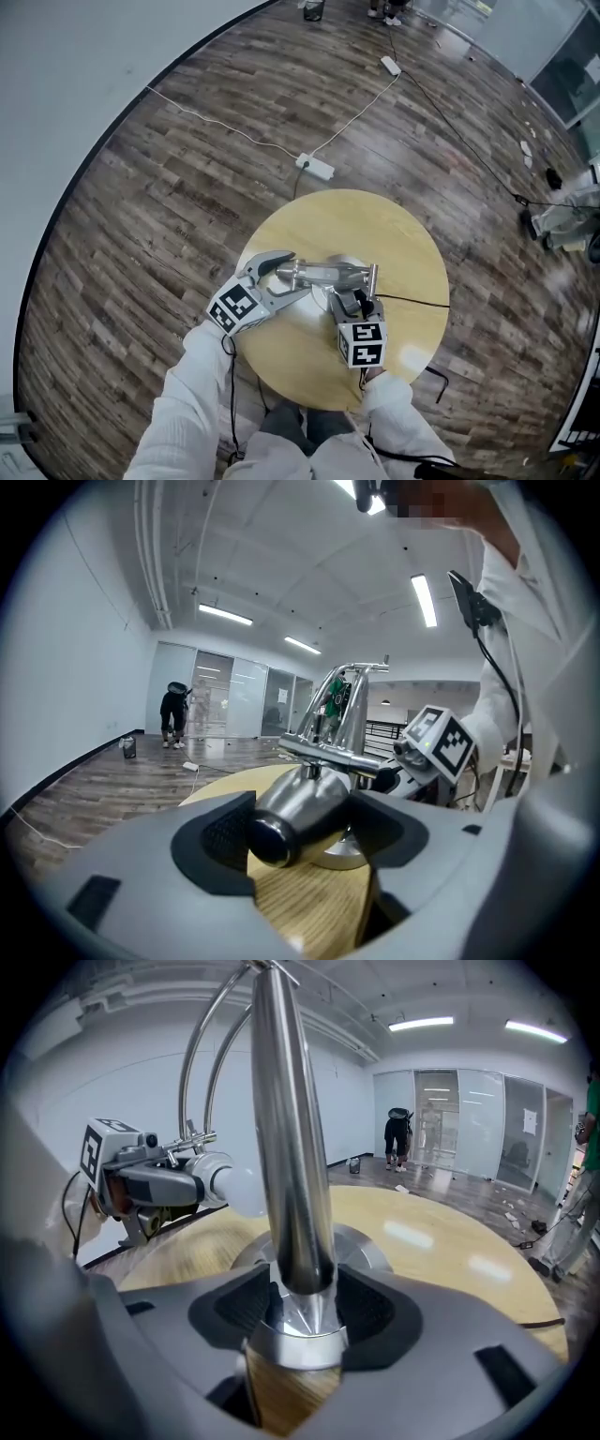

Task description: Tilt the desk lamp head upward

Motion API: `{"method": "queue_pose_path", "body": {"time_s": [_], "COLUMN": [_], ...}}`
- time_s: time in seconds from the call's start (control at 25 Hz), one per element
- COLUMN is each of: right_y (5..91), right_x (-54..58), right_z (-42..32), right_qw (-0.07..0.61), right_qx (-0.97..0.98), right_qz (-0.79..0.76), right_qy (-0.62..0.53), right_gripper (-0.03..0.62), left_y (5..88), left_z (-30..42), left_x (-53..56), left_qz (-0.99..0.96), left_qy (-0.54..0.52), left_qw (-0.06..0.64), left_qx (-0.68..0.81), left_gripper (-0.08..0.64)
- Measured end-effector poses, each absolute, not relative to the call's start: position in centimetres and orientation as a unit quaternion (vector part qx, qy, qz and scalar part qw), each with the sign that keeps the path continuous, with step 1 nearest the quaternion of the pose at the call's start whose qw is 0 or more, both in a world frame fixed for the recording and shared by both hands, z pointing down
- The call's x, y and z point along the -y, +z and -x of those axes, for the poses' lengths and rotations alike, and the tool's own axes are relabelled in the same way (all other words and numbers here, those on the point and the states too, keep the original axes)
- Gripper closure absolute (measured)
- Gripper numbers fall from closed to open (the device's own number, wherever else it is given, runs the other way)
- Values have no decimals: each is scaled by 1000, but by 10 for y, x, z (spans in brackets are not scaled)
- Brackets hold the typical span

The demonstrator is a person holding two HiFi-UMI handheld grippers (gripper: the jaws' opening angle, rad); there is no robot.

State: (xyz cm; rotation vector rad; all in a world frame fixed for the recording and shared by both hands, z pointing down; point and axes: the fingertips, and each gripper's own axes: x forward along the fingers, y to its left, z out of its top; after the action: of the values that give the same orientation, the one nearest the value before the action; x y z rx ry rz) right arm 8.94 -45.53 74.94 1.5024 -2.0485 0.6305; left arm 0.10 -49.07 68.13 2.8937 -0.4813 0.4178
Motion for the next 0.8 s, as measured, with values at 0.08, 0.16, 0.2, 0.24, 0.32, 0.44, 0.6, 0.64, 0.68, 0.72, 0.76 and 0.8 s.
{"method": "queue_pose_path", "body": {"time_s": [0.08, 0.16, 0.2, 0.24, 0.32, 0.44, 0.6, 0.64, 0.68, 0.72, 0.76, 0.8], "right_y": [749, 750, 750, 750, 750, 750, 750, 750, 750, 750, 750, 750], "right_x": [455, 455, 455, 454, 453, 451, 448, 448, 447, 447, 446, 445], "right_z": [-89, -91, -92, -93, -93, -90, -85, -85, -86, -87, -88, -88], "right_qw": [259, 258, 258, 259, 261, 269, 289, 293, 296, 298, 300, 301], "right_qx": [756, 758, 759, 759, 759, 760, 763, 764, 764, 765, 765, 766], "right_qz": [-554, -551, -550, -550, -548, -542, -526, -523, -520, -518, -516, -515], "right_qy": [233, 234, 235, 235, 235, 235, 240, 241, 241, 241, 241, 241], "right_gripper": [362, 362, 362, 362, 362, 362, 362, 362, 362, 362, 362, 362], "left_y": [678, 675, 672, 670, 663, 655, 642, 638, 635, 632, 629, 626], "left_z": [2, 5, 6, 8, 13, 23, 39, 41, 42, 43, 46, 48], "left_x": [491, 490, 489, 489, 486, 479, 471, 470, 469, 467, 466, 465], "left_qz": [-972, -971, -971, -971, -971, -971, -970, -969, -969, -969, -969, -969], "left_qy": [141, 144, 145, 145, 143, 139, 143, 144, 146, 147, 147, 147], "left_qw": [88, 83, 82, 81, 84, 83, 66, 62, 58, 52, 45, 36], "left_qx": [166, 170, 172, 173, 174, 178, 188, 189, 191, 192, 195, 197], "left_gripper": [244, 245, 245, 247, 250, 258, 262, 264, 265, 267, 268, 268]}}
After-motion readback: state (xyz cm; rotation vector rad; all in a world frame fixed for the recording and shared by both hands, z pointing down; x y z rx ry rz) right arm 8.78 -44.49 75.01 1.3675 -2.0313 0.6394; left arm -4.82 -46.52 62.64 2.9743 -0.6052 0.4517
